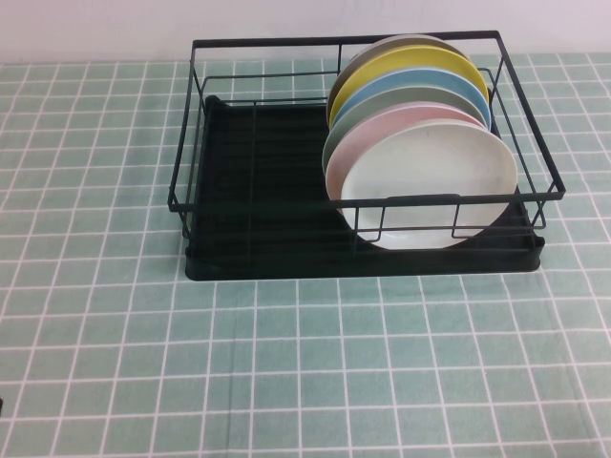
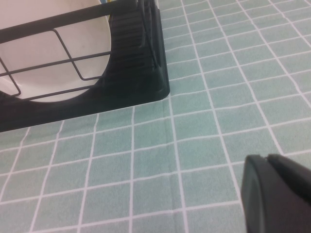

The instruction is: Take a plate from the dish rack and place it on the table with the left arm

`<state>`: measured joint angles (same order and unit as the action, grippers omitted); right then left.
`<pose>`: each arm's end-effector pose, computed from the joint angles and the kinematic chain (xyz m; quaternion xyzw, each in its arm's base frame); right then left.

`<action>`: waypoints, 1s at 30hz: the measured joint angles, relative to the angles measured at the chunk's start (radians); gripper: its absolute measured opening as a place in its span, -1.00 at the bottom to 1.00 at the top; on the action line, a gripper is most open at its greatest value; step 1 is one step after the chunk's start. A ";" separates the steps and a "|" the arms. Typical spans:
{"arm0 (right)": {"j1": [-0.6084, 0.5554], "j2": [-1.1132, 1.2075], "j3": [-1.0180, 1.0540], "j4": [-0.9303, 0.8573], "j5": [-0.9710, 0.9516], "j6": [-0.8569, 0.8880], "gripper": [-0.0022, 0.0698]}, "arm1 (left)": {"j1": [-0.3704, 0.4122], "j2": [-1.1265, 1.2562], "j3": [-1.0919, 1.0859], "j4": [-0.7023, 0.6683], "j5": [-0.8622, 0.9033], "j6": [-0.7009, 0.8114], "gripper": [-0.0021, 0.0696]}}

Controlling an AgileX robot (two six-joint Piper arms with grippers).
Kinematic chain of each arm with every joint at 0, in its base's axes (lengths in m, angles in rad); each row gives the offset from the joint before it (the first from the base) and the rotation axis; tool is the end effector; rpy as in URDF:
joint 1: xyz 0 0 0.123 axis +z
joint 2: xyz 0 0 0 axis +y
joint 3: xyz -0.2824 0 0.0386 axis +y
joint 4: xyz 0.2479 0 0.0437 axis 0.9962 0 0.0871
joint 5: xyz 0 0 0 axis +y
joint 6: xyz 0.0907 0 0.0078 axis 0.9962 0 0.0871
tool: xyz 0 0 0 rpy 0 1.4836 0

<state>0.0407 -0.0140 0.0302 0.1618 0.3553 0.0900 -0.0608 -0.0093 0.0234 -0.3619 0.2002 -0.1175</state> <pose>0.0527 0.0073 0.1721 0.0634 0.7962 0.1068 0.5921 0.0554 -0.0098 0.1887 -0.1296 0.7350 -0.2007 0.6346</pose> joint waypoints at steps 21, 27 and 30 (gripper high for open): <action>0.000 0.000 0.000 0.000 0.000 0.000 -1.00 | -0.029 0.346 -0.424 -0.140 0.448 0.337 -0.95; 0.000 0.000 0.000 0.000 0.000 0.000 -1.00 | -0.032 0.738 -0.860 -0.156 0.876 0.818 -0.95; 0.000 0.000 0.000 0.000 0.000 0.000 -1.00 | -0.064 0.901 -1.035 -0.164 0.936 0.965 -0.95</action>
<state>0.0407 -0.0140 0.0302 0.1618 0.3553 0.0900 -0.1247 0.8920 -1.0117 -0.5255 1.1362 0.8470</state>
